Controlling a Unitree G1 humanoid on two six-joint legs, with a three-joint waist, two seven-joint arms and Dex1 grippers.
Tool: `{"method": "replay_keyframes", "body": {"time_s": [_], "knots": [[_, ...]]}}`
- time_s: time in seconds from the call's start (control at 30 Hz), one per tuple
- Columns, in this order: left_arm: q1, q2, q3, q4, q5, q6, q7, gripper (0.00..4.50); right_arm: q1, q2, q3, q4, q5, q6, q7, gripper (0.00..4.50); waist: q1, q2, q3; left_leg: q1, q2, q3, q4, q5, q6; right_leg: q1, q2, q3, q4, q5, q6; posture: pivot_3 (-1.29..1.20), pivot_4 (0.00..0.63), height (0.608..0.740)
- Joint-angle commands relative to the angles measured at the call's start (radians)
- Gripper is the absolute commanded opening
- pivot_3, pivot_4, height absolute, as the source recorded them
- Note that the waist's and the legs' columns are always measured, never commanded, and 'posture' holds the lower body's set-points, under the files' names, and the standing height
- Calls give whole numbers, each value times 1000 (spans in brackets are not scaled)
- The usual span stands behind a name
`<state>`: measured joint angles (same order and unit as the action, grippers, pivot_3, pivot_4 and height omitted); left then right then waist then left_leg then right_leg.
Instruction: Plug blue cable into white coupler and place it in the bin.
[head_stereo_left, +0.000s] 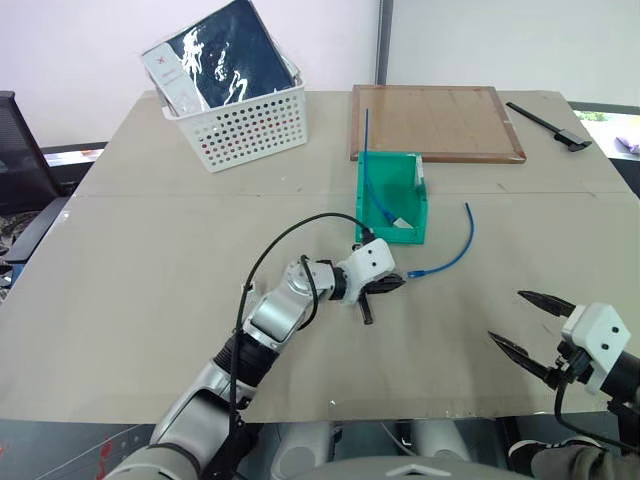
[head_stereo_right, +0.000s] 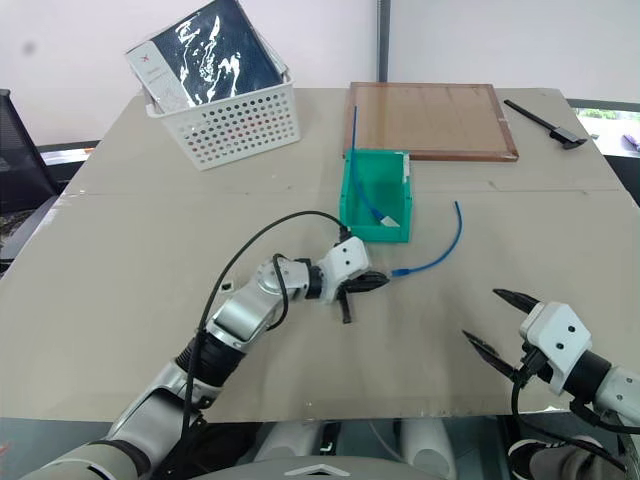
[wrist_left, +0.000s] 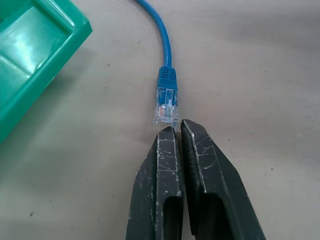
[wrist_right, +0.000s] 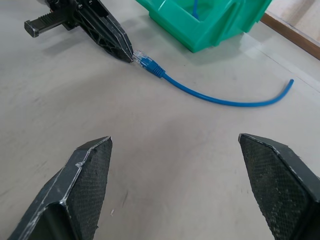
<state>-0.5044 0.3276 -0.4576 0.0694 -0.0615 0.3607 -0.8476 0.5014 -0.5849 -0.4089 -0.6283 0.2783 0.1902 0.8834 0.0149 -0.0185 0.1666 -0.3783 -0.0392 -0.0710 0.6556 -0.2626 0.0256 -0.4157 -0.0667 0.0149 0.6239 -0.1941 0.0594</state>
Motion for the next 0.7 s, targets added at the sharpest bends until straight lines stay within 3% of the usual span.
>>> {"method": "replay_keyframes", "body": {"time_s": [0.03, 0.17, 0.2, 0.3, 0.43, 0.67, 0.7], "knots": [[2, -3, 0, 20, 4, -32, -27, 36, 15, -4, -14, -34, 4, -25, -22, 3988, 0, 0, 0, 0, 0, 0, 0, 0, 0, 0, 0, 0, 0, 0, 0, 0, 150, 740], [7, -3, 33, 11, -34, -46, -65, 36, 20, -2, 6, -32, -4, -34, -41, 3988, -1, 0, 0, 0, 0, 0, 0, 0, 0, 0, 0, 0, 0, 0, 0, 0, 150, 740], [4, -8, 46, 11, -38, -52, -59, 268, 20, -1, 13, -32, -6, -34, -46, 3988, -1, 0, 0, 0, 0, 0, 0, 0, 0, 0, 0, 0, 0, 0, 0, 0, 150, 740], [-20, -24, 57, 35, -12, -87, -23, 1211, 17, -1, 28, -30, -9, -38, -59, 3988, -1, 0, 0, 0, 0, 0, 0, 0, 0, 0, 0, 0, 0, 0, 0, 0, 150, 740], [-39, -36, 43, 63, 3, -98, -32, 3181, 19, -2, 40, -31, -10, -41, -73, 3988, -1, 0, 0, 0, 0, 0, 0, 0, 0, 0, 0, 0, 0, 0, 0, 0, 150, 740], [-88, -89, 4, 172, 65, -143, -16, 3181, 53, 5, 33, -39, -15, -58, -93, 3988, 0, 0, 0, -1, 0, 0, 1, 0, 0, 0, 0, -1, 0, 0, 0, 0, 150, 740], [-92, -97, 2, 184, 68, -151, -18, 2672, 60, 5, 32, -39, -16, -62, -96, 3988, 0, 0, 0, -1, 0, 0, 1, 0, 0, 0, 0, -1, 0, 0, 0, 0, 150, 740]]}}
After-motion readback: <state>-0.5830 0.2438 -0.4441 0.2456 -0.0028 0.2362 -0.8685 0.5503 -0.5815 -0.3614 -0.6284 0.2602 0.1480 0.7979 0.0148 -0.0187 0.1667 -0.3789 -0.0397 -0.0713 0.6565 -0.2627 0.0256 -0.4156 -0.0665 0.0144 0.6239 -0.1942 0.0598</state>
